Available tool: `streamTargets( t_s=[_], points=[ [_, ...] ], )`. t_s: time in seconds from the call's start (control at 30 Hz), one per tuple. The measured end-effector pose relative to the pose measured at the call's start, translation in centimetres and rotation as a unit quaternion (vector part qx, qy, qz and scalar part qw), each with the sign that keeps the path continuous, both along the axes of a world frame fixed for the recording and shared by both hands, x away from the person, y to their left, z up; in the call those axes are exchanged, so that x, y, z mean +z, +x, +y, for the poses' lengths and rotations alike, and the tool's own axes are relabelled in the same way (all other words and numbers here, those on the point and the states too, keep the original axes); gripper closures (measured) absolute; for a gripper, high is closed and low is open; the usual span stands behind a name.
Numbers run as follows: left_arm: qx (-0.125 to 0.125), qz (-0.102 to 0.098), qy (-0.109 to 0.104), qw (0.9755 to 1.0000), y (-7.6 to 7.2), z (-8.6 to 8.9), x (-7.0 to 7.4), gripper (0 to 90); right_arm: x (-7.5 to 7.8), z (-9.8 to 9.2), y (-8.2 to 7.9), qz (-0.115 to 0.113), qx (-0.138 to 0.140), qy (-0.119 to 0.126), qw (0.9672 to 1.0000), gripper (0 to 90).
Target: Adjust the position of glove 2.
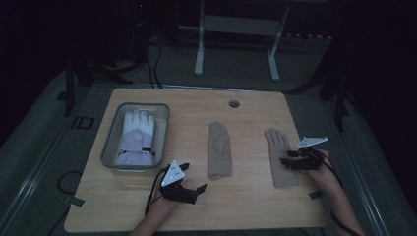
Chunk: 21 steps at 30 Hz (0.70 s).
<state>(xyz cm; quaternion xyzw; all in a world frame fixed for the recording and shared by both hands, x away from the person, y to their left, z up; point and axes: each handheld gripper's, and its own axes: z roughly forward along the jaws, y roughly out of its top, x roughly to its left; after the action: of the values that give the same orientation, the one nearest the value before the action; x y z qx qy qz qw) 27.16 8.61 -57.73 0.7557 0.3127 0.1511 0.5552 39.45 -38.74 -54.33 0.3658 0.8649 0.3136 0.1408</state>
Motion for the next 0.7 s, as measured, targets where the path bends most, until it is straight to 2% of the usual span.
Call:
streamTargets(
  t_s=[0.07,0.13,0.2,0.23,0.3,0.37,0.4,0.43,0.53,0.6,0.7],
  points=[
    [0.000,0.001,0.001,1.0000,0.0,0.0,0.0,1.3,-0.2,0.1,0.0,0.003,-0.001,0.006,1.0000,50.8],
    [-0.001,-0.001,0.003,1.0000,0.0,0.0,0.0,1.3,0.2,0.5,0.0,0.021,-0.020,-0.005,0.9996,62.9],
    [-0.002,-0.002,0.003,1.0000,0.0,0.0,0.0,1.3,0.4,0.9,0.1,0.030,-0.022,-0.016,0.9992,68.6],
    [-0.002,-0.002,0.004,1.0000,-0.1,-0.1,0.0,1.3,0.4,0.9,0.1,0.030,-0.022,-0.016,0.9992,68.6],
    [-0.002,-0.004,0.005,1.0000,-0.1,-0.1,0.0,1.3,0.5,1.3,0.0,0.031,-0.037,-0.022,0.9986,77.2],
    [-0.001,-0.004,0.005,1.0000,-0.1,-0.1,0.0,1.3,0.5,1.3,0.0,0.032,-0.048,-0.016,0.9982,78.6],
    [-0.001,-0.002,0.006,1.0000,-0.1,-0.1,0.0,1.3,0.4,1.0,0.0,0.038,-0.059,0.002,0.9976,80.6],
    [0.001,-0.001,0.004,1.0000,0.0,-0.1,0.0,1.3,0.4,0.9,0.0,0.044,-0.065,0.009,0.9969,81.6],
    [0.000,-0.001,0.004,1.0000,-0.1,0.0,0.0,1.3,0.4,0.8,0.0,0.047,-0.071,0.019,0.9962,82.4],
    [0.001,-0.001,0.004,1.0000,0.0,-0.1,0.0,1.3,0.7,0.8,-0.1,0.046,-0.077,0.025,0.9957,83.1],
    [0.005,-0.001,0.004,1.0000,-0.1,-0.1,0.0,1.3,1.7,1.2,-0.4,0.029,-0.085,0.035,0.9954,83.2]
  ],
)
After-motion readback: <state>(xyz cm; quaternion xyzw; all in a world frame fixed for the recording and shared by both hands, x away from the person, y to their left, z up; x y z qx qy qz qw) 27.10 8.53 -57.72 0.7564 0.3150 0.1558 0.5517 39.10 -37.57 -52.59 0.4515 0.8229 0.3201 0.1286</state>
